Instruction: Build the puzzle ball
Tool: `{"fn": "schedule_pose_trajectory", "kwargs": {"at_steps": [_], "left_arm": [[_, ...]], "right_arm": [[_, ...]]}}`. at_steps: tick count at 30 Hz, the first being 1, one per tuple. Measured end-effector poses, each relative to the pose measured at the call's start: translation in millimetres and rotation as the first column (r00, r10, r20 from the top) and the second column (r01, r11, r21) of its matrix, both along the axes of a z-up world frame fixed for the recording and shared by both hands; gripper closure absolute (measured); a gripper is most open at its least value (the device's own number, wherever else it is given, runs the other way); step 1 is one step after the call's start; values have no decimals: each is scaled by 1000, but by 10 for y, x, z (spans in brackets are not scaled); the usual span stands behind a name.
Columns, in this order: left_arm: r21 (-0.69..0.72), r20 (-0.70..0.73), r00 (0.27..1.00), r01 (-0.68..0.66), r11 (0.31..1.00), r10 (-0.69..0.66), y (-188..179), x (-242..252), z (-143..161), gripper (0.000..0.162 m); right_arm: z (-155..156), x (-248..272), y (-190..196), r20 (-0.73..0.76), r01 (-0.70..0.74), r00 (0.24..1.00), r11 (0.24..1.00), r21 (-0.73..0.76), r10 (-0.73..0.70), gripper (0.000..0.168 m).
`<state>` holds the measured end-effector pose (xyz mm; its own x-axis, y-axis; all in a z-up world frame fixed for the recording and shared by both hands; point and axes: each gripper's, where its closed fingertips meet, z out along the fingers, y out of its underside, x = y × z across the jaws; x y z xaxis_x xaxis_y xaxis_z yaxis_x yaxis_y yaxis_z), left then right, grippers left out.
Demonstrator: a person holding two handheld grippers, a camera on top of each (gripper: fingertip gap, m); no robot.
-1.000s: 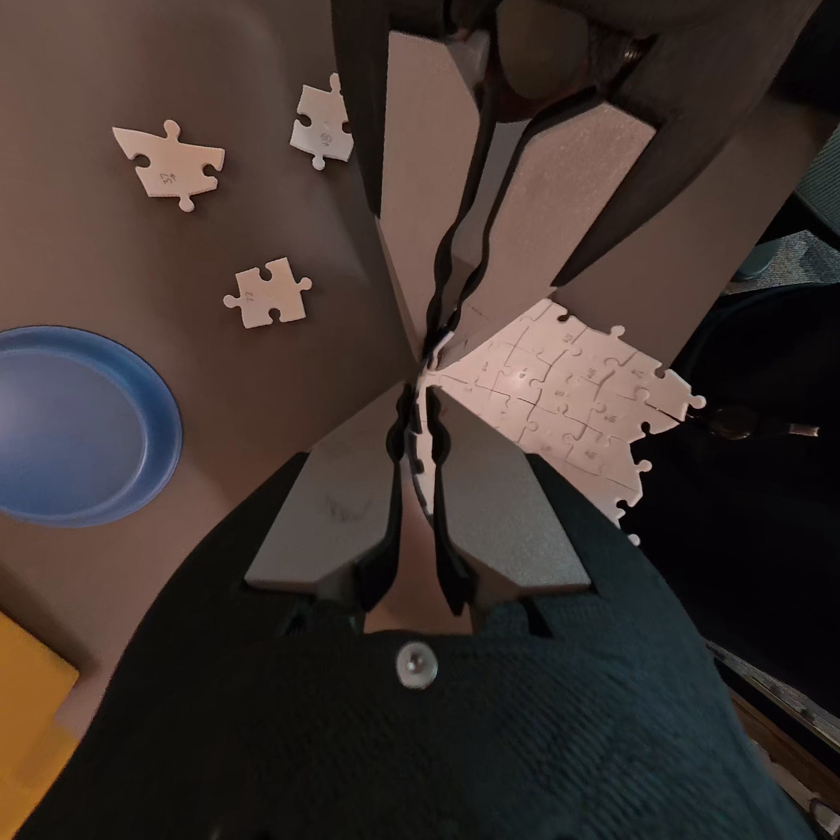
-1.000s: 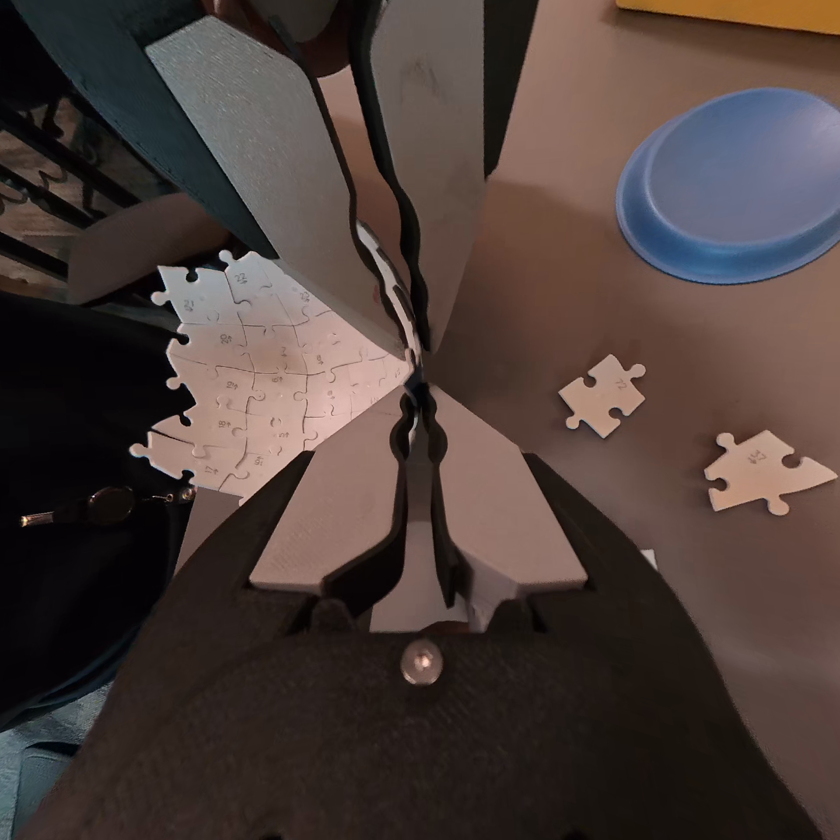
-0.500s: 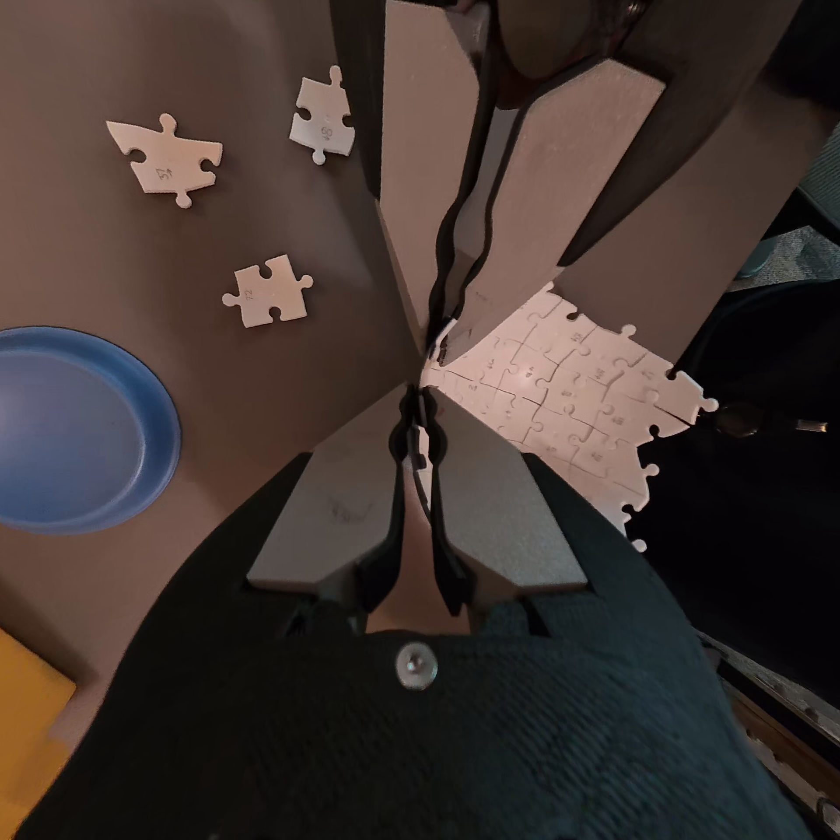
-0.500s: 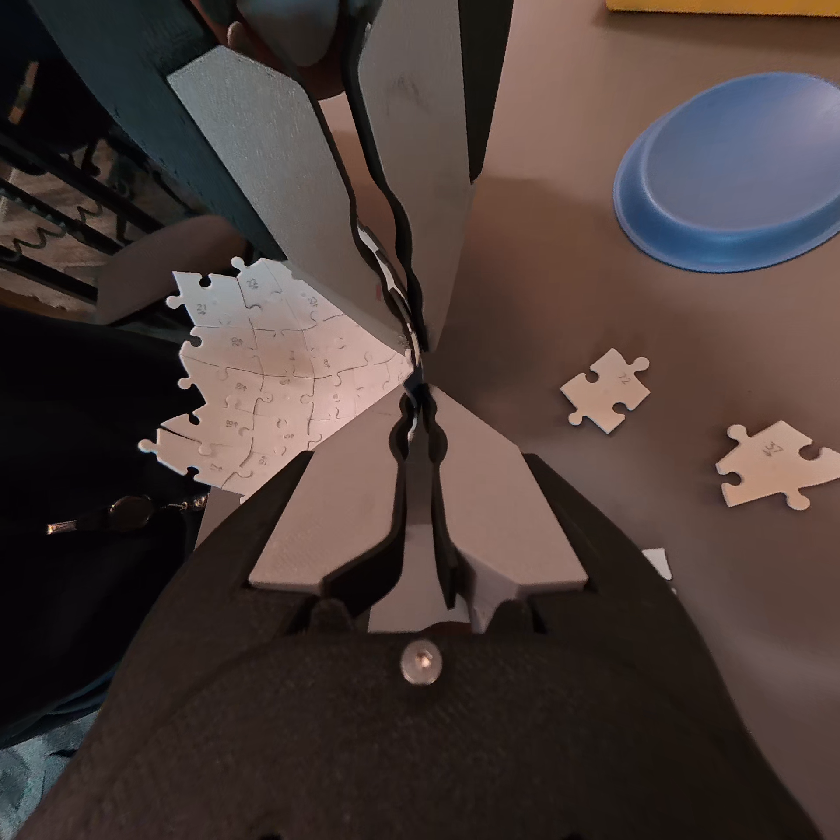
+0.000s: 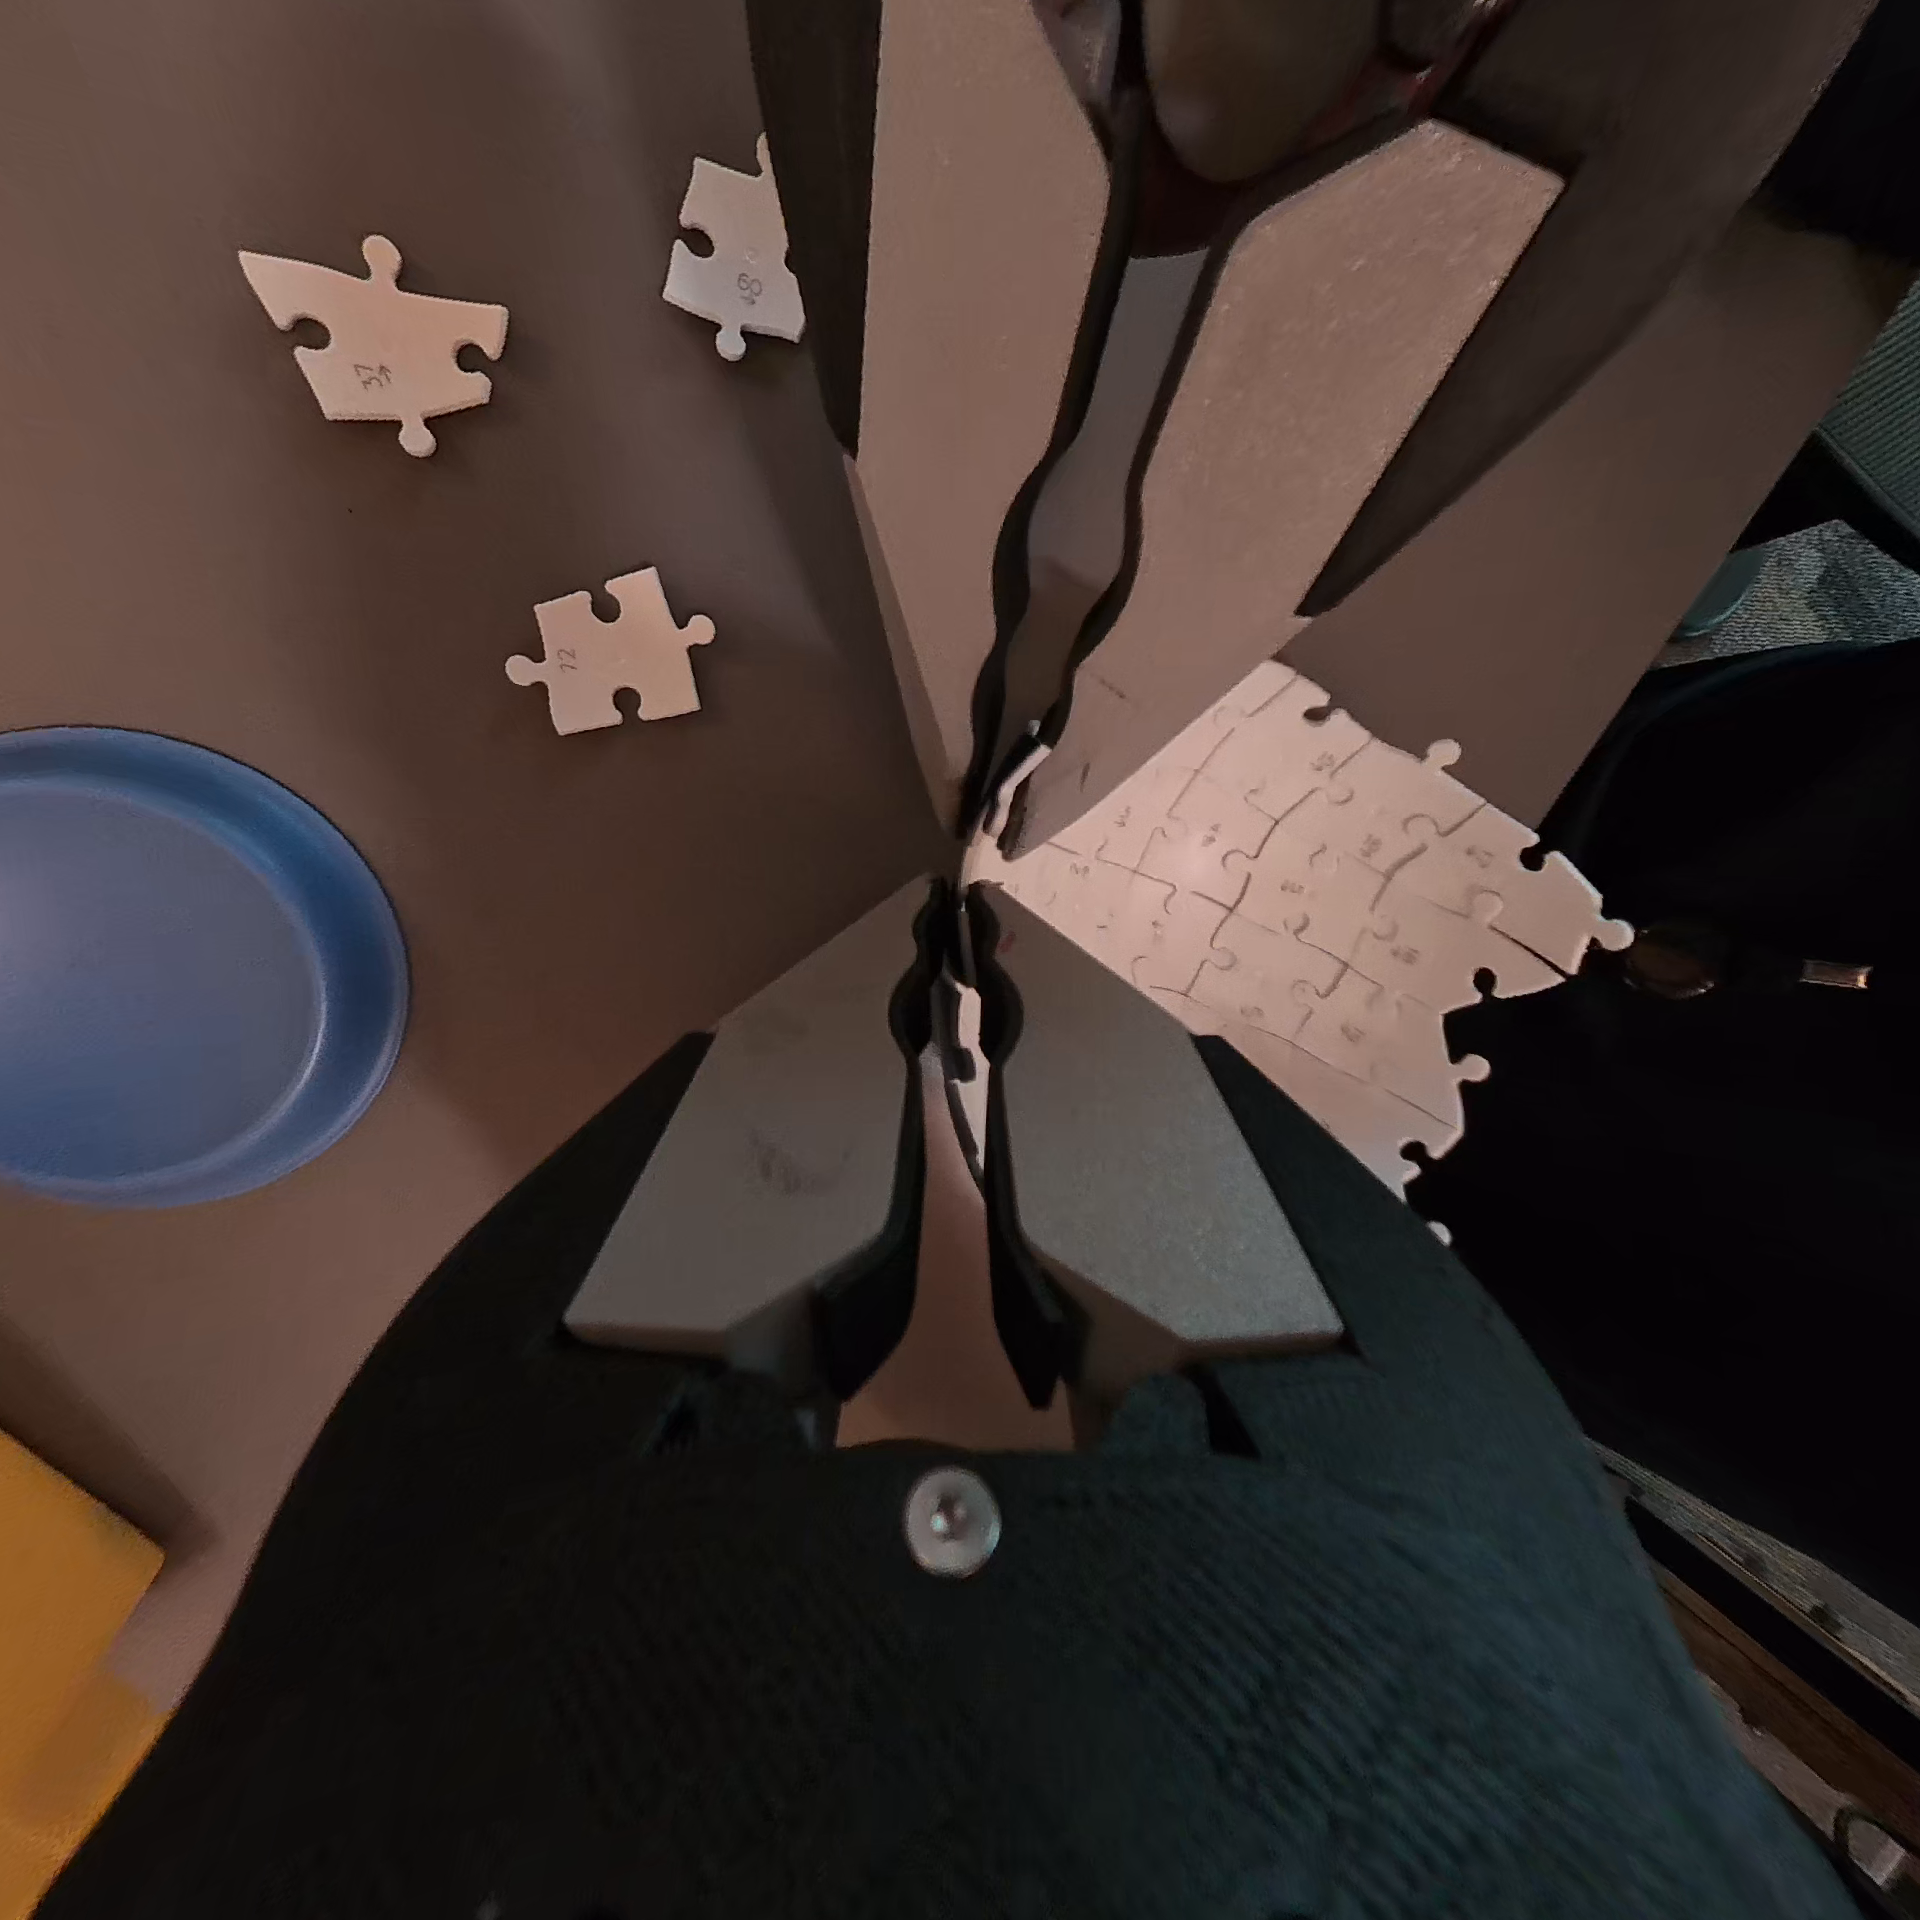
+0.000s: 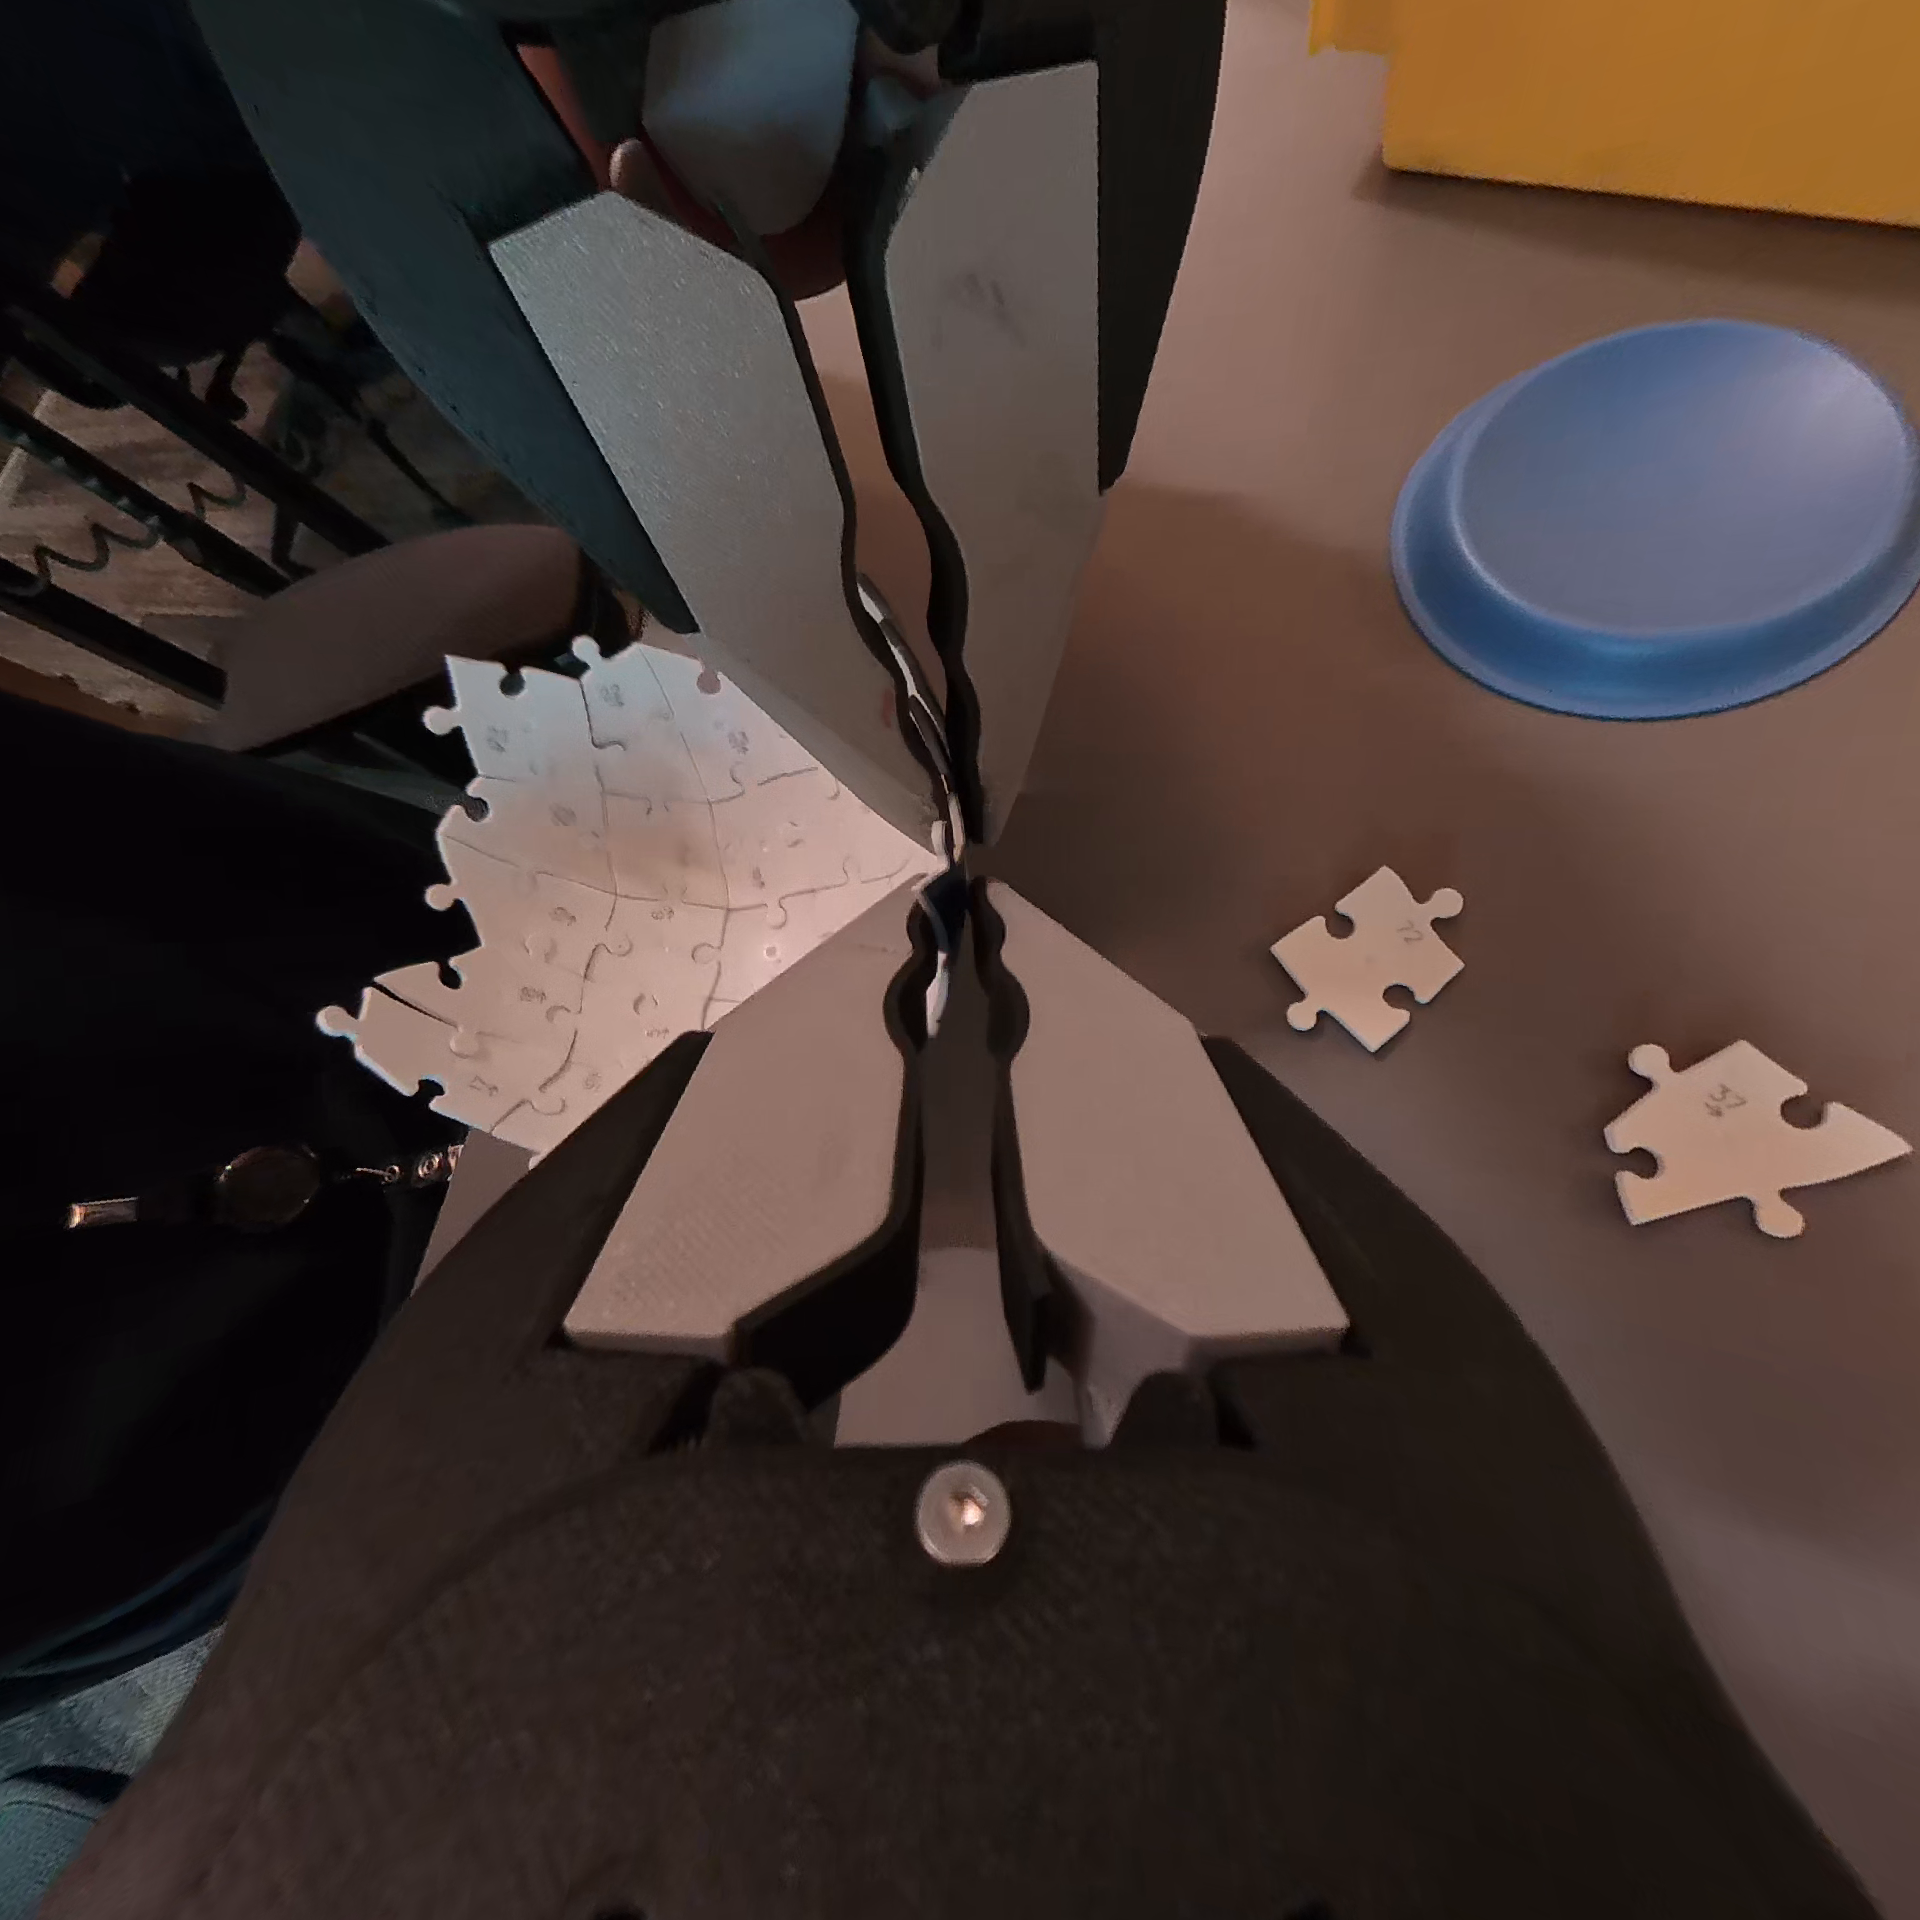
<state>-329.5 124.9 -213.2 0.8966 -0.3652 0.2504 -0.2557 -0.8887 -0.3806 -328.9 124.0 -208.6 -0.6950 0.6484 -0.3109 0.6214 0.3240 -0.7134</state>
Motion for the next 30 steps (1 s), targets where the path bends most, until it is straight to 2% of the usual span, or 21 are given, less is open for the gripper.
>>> {"fn": "schedule_pose_trajectory", "kwargs": {"at_steps": [11, 19, 23, 30], "left_arm": [[-10, 0, 1000, -4, 1000, 4, -14, 1, -7, 161], [-41, -7, 1000, 1, 999, -1, -82, -2, 25, 157], [-82, -84, 996, 14, 997, -21, -158, -73, -21, 157], [-77, -85, 996, 11, 997, -18, -173, -82, 3, 160]], "right_arm": [[-18, -20, 0, -38, 2, 999, 997, 76, 1, 168], [-18, -16, -18, -32, 3, 1000, 997, 77, -1, 168], [-49, -15, 0, -21, 9, 1000, 996, 92, -7, 168], [-33, -14, 5, -30, 10, 1000, 996, 94, -8, 168]]}}
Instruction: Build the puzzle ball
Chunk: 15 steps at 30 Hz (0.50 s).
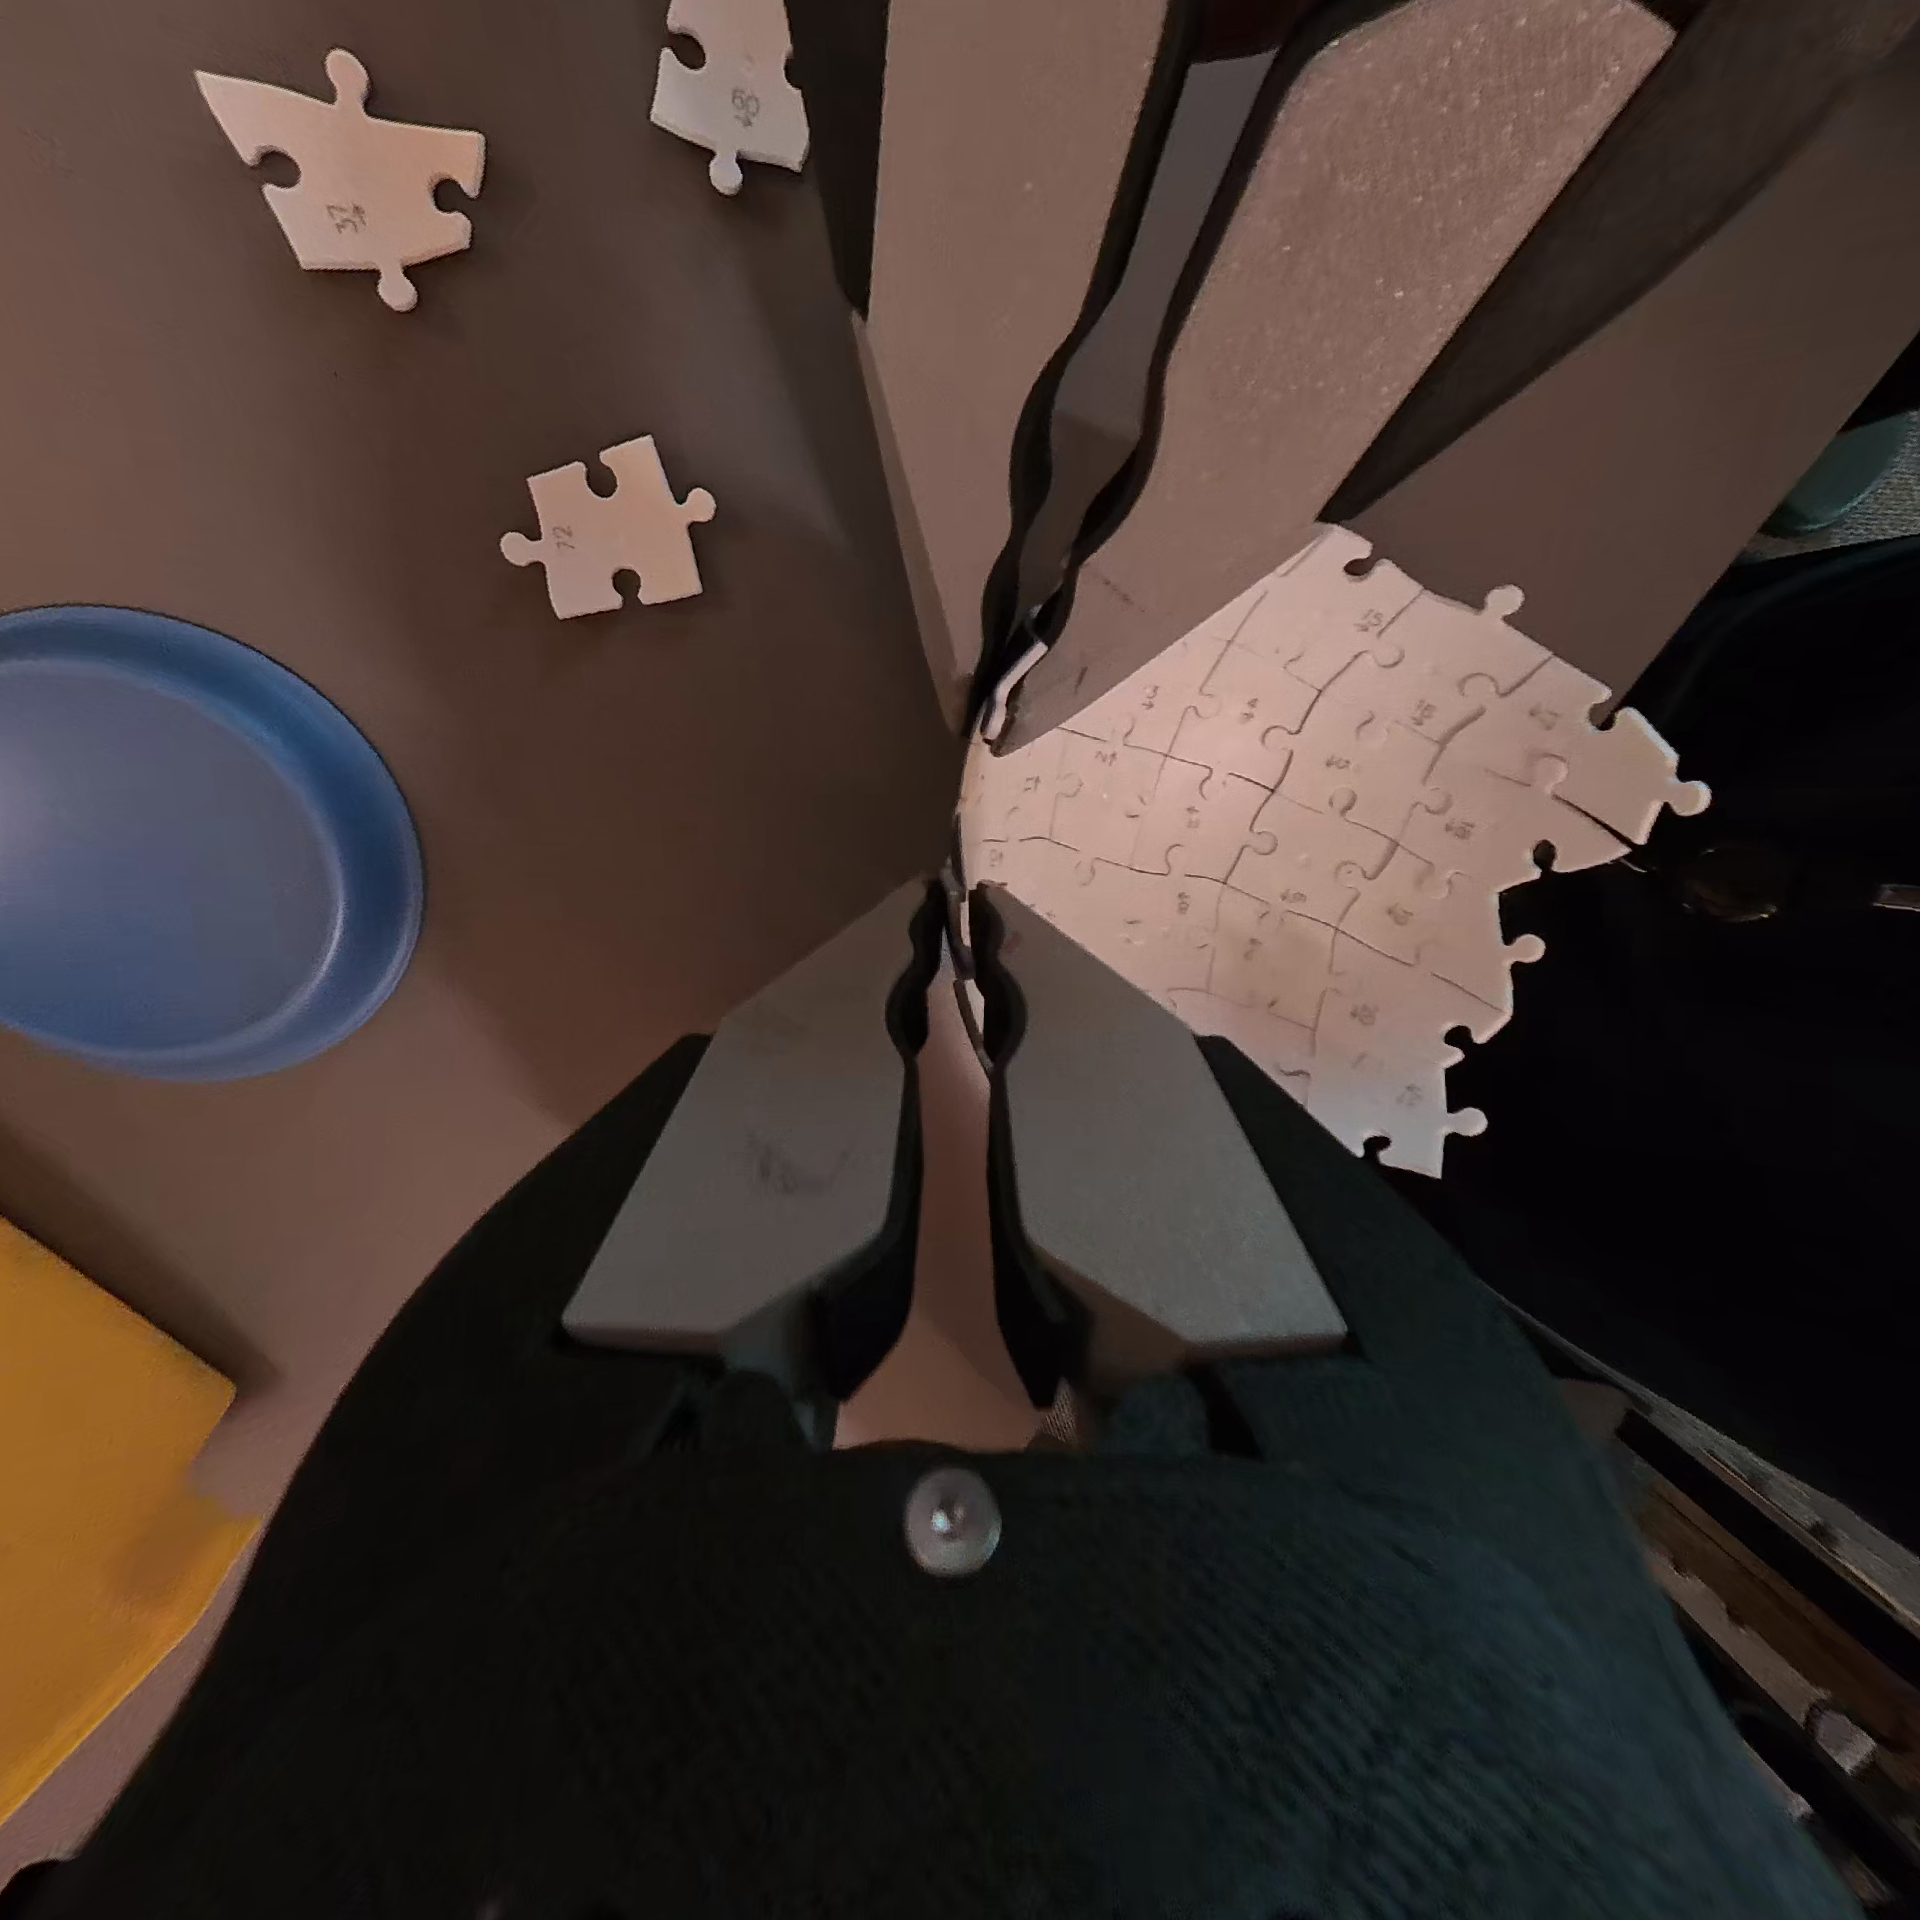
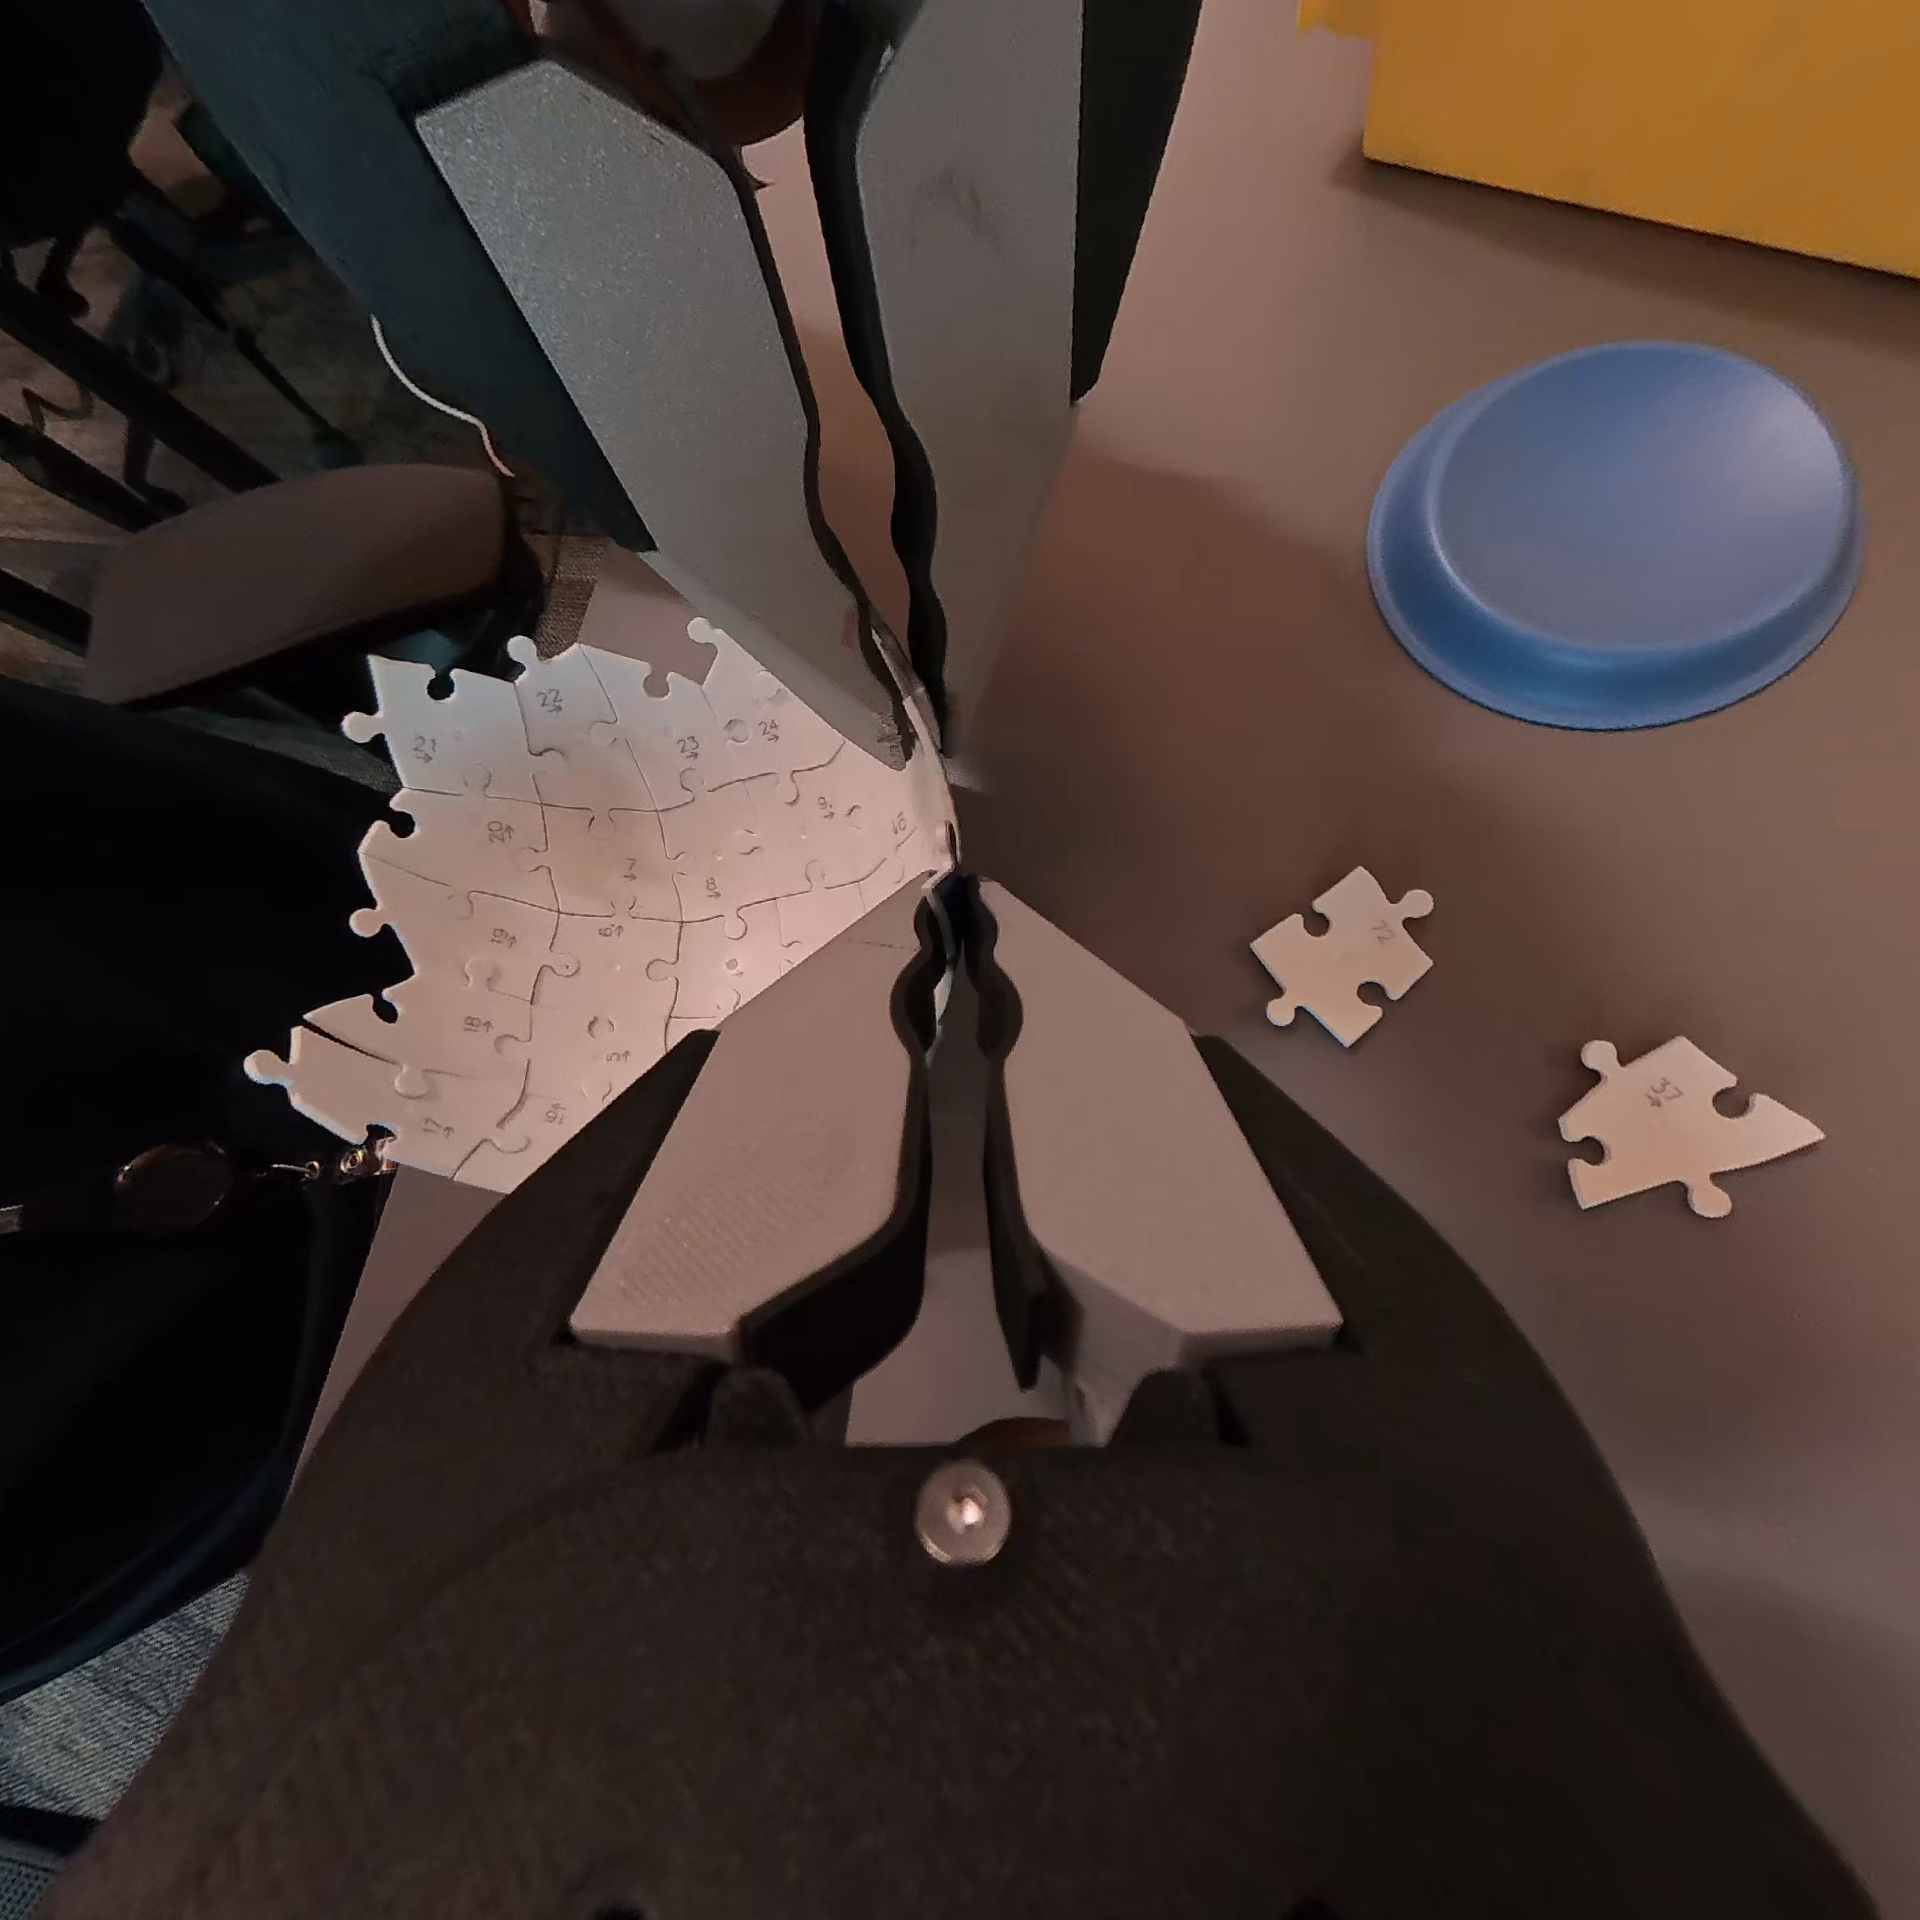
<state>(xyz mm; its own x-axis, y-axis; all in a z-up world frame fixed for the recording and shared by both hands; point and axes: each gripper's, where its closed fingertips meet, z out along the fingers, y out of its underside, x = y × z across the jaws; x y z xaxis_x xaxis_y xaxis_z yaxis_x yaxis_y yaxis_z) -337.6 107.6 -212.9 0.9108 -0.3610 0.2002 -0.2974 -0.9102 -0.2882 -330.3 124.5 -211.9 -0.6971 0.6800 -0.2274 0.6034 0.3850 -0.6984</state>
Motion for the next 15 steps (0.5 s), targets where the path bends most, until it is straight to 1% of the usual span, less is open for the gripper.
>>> {"fn": "schedule_pose_trajectory", "kwargs": {"at_steps": [7, 10, 15], "left_arm": [[42, 18, 999, -30, 999, 30, 45, -13, 4, 162], [38, 60, 997, -54, 998, 52, 46, 2, -1, 162], [22, 80, 995, -63, 998, 61, 45, 15, -11, 162]], "right_arm": [[8, -2, 28, -6, 14, 1000, 1000, -6, -15, 168], [8, 10, 23, -4, 5, 1000, 1000, 1, -5, 168], [4, 10, 15, -7, -2, 1000, 1000, -7, 2, 168]]}}
